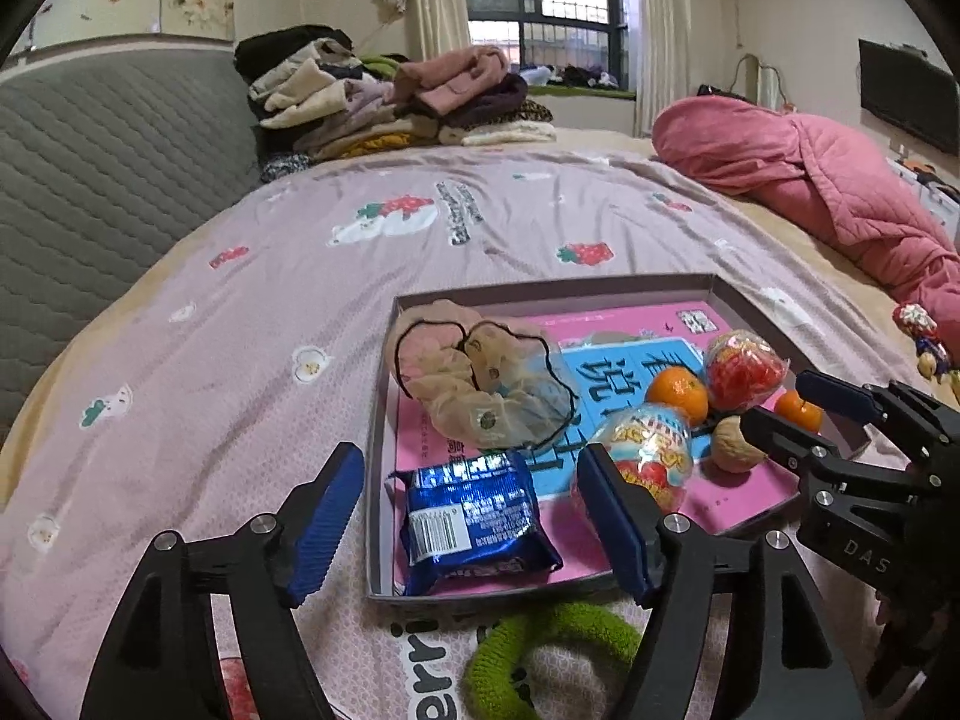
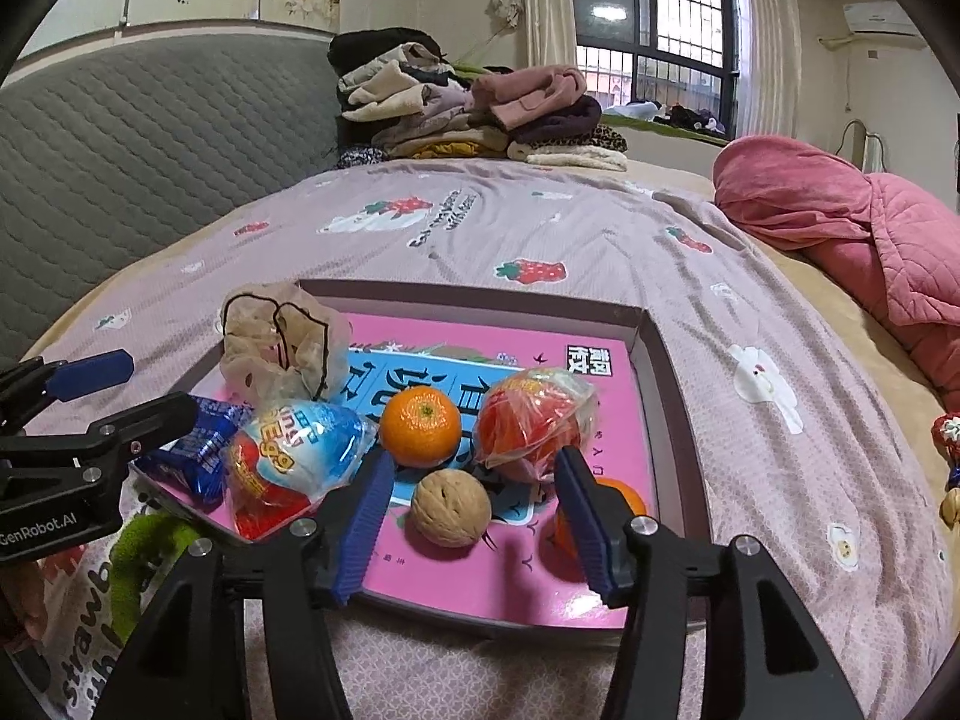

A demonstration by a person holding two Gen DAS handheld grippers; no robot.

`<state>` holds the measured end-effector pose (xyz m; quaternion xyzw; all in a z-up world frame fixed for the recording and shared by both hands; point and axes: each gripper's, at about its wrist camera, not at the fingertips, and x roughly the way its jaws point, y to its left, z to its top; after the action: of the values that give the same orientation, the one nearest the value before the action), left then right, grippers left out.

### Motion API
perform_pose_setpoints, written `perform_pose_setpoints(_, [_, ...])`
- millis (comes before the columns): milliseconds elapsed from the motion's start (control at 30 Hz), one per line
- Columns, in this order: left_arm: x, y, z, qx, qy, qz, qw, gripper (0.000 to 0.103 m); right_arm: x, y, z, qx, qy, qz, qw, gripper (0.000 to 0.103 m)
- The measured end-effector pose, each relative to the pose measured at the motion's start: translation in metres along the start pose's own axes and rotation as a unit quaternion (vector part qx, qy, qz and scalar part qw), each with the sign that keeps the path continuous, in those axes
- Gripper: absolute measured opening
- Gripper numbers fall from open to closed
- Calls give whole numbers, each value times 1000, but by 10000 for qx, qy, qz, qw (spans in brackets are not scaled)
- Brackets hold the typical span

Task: Organize objects
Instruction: 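Open both tools to release the walnut and snack packet in the tray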

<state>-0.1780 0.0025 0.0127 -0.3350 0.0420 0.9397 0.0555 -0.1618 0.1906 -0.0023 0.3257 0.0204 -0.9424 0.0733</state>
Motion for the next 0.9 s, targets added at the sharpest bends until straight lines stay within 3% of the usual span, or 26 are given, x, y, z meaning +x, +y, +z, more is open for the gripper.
perform_pose_setpoints(900, [-30,18,3,-376,-400,76,9985,77,-42,-12,7,345,-539,81,9979,71])
